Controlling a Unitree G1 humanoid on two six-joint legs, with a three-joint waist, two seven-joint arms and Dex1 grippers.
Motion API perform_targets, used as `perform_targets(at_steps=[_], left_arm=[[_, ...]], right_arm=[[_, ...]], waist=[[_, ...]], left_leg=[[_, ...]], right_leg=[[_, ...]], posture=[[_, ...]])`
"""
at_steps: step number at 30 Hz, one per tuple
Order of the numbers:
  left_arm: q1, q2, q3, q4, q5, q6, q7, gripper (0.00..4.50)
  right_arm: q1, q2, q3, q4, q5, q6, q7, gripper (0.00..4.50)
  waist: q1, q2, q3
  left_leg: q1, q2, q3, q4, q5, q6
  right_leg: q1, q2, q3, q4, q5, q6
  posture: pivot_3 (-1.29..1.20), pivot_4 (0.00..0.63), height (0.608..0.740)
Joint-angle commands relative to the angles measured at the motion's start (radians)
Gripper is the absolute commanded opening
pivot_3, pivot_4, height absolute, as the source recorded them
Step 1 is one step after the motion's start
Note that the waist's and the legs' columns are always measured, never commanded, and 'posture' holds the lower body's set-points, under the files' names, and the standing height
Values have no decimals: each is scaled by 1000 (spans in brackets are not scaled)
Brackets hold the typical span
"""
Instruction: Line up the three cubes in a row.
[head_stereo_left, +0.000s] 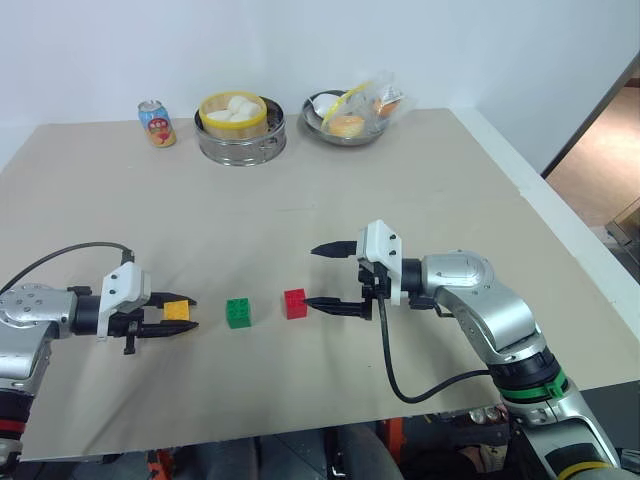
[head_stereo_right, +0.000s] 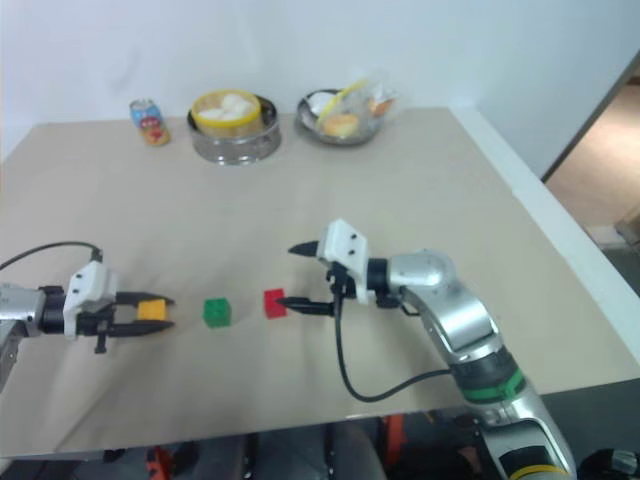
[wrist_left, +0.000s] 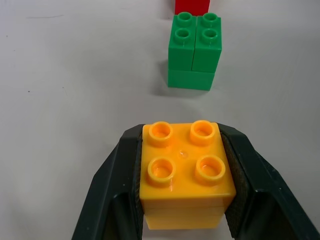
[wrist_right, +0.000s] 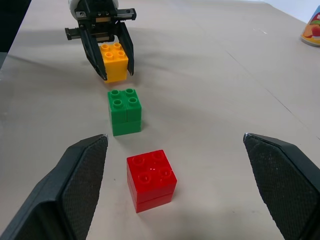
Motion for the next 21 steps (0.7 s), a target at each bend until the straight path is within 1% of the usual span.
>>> perform_targets(at_steps=[1,3,4,5,6,9,14,18,21], left_arm=[[-9,11,0,-7,-3,-20,-18,1374],[-9,11,-4,-5,0,-26,-23,2383],[-9,11,-7,-5,1,-28,-23,2686],[-9,11,-9,-5,2,-29,-23,3109],[-8,11,-10,-5,3,-30,-23,3334],[-3,18,-12,-3,11,-41,-27,4434],[-9,29,-6,4,16,-53,-31,4474],[5,41,12,-31,-3,-29,-33,4474],[39,52,61,-105,-63,50,-5,4474]], right_arm=[[-4,-7,-32,-35,10,-11,1,4500],[-4,-7,-31,-35,10,-11,2,4500],[-3,-7,-30,-35,10,-11,3,4500],[-2,-8,-30,-35,10,-12,3,4500],[-2,-8,-29,-35,10,-13,4,4500],[-1,-8,-29,-34,9,-14,5,4500],[-1,-9,-27,-31,8,-18,9,4500],[0,-8,-25,-32,7,-19,9,4500],[-1,-9,-32,-42,22,-2,11,4500]], waist=[[0,0,0],[0,0,0],[0,0,0],[0,0,0],[0,0,0],[0,0,0],[0,0,0],[0,0,0],[-1,0,0]], left_leg=[[0,0,0,0,0,0],[0,0,0,0,0,0],[0,1,0,0,0,0],[0,1,0,0,0,0],[0,1,0,0,0,0],[0,1,0,0,0,0],[0,1,0,0,0,0],[0,2,0,0,0,0],[0,2,0,0,0,0]], right_leg=[[0,0,0,0,0,0],[0,0,0,0,0,0],[0,1,0,0,0,0],[0,1,0,0,0,0],[0,1,0,0,0,0],[0,1,0,0,0,0],[0,1,0,0,0,0],[0,2,0,0,0,0],[0,2,0,0,0,0]], posture=[[0,150,740],[0,150,740],[0,150,740],[0,150,740],[0,150,740],[0,150,740],[0,150,740],[0,150,740],[0,150,740]])
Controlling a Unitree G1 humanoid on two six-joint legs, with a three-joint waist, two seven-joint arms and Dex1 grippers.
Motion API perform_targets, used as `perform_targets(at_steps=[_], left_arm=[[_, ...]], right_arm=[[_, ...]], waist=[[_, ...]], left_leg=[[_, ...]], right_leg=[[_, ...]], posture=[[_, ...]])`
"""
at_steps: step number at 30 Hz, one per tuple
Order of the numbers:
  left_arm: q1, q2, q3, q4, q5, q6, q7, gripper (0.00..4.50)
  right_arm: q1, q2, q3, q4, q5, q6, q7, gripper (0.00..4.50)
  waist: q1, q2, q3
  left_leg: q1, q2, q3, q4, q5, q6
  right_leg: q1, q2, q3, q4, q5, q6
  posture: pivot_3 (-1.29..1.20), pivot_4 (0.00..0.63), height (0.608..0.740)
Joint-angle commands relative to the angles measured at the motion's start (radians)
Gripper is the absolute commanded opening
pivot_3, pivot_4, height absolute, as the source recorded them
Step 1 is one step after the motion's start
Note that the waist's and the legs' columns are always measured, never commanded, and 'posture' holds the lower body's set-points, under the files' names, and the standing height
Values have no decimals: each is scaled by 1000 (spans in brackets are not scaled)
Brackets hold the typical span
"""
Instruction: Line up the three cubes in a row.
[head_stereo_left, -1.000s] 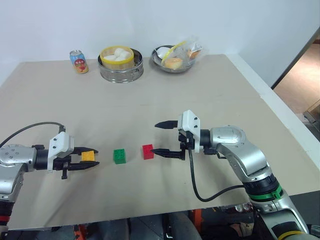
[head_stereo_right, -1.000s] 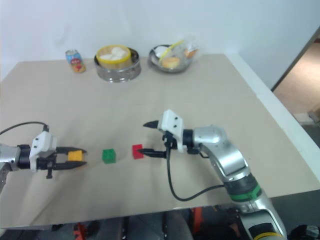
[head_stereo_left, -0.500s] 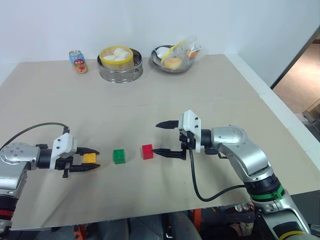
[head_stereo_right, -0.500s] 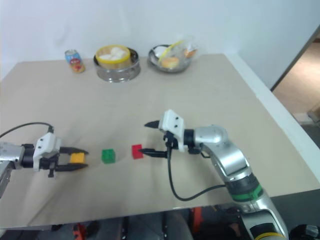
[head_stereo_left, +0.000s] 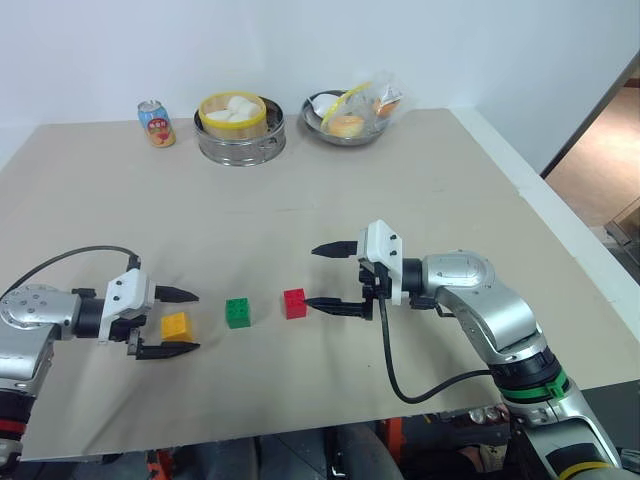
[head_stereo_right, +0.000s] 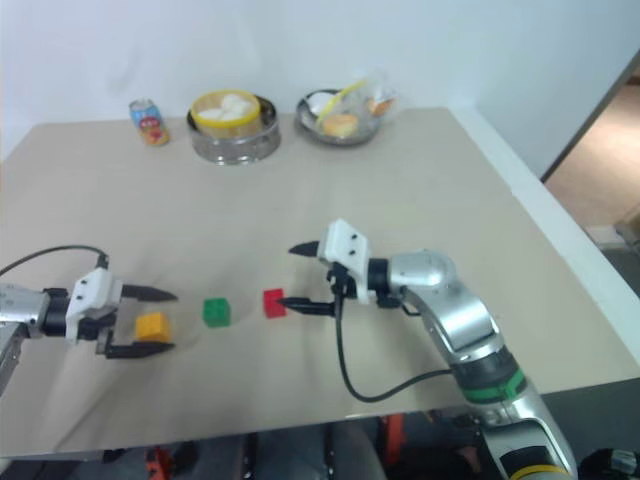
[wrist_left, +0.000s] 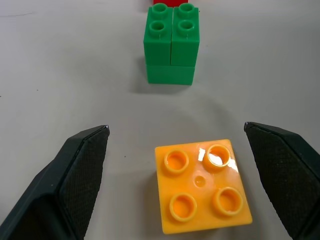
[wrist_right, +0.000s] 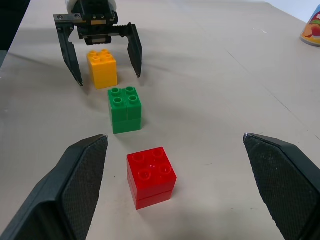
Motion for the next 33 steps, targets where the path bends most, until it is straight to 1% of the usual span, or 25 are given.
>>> perform_targets(at_steps=[1,5,9,11,13,15,18,20,21,23,25,29,33], left_arm=[[36,34,91,-112,-87,98,35,4474],[96,41,184,-254,-184,264,124,4474],[119,-11,280,-386,-280,404,295,4474],[138,-50,305,-438,-274,409,381,4474],[178,-97,306,-510,-227,380,463,4474],[227,-158,297,-604,-193,349,545,4474],[269,-271,281,-721,-151,353,715,4474],[282,-333,287,-756,-147,380,812,4474],[287,-348,296,-748,-137,391,845,4474],[292,-346,320,-716,-131,400,870,4474],[291,-322,340,-669,-131,408,867,4474],[278,-221,345,-528,-105,370,769,4474],[232,-127,314,-373,-91,311,634,4474]], right_arm=[[-2,-8,-35,-44,26,4,7,4500],[1,-15,-42,-58,35,13,7,4500],[2,-21,-60,-76,53,32,2,4500],[8,-27,-71,-83,57,37,-5,4500],[24,-36,-84,-89,50,25,-17,4500],[45,-42,-100,-99,45,15,-33,4500],[97,-58,-126,-127,39,-1,-54,4500],[128,-66,-141,-143,30,-11,-73,4500],[144,-69,-152,-151,23,-9,-91,4500],[169,-81,-175,-153,18,-4,-113,4500],[183,-95,-195,-139,16,-1,-122,4500],[176,-114,-209,-91,25,-2,-106,4500],[151,-121,-203,-41,36,7,-74,4500]], waist=[[-1,0,0],[0,0,0],[0,0,0],[0,0,0],[0,0,0],[0,0,0],[1,-1,0],[2,-1,0],[2,-1,0],[2,-1,-1],[1,-1,0],[0,-1,0],[0,-1,0]], left_leg=[[0,0,0,0,0,0],[0,1,0,0,0,0],[0,1,0,0,0,0],[1,1,0,0,0,0],[1,1,1,0,0,0],[2,1,1,0,-1,-1],[1,1,2,0,-1,-2],[2,1,2,1,-1,-2],[2,1,1,1,-1,-2],[4,1,1,2,-1,-2],[5,1,1,2,-1,-2],[6,1,1,3,-1,-2],[6,1,1,3,-1,-2]], right_leg=[[0,0,0,0,0,0],[0,1,0,0,0,0],[0,1,0,0,0,0],[1,1,0,0,0,0],[1,1,0,0,0,0],[1,1,1,0,0,0],[2,1,2,0,0,0],[2,1,2,0,0,0],[2,2,2,0,0,0],[3,2,2,0,1,0],[4,2,2,0,2,0],[3,2,3,0,2,-1],[3,2,2,0,2,-1]], posture=[[0,150,740],[0,150,740],[0,150,740],[0,150,740],[0,150,740],[0,150,740],[0,150,740],[0,150,740],[0,150,740],[0,150,740],[0,150,740],[0,150,740],[0,150,740]])
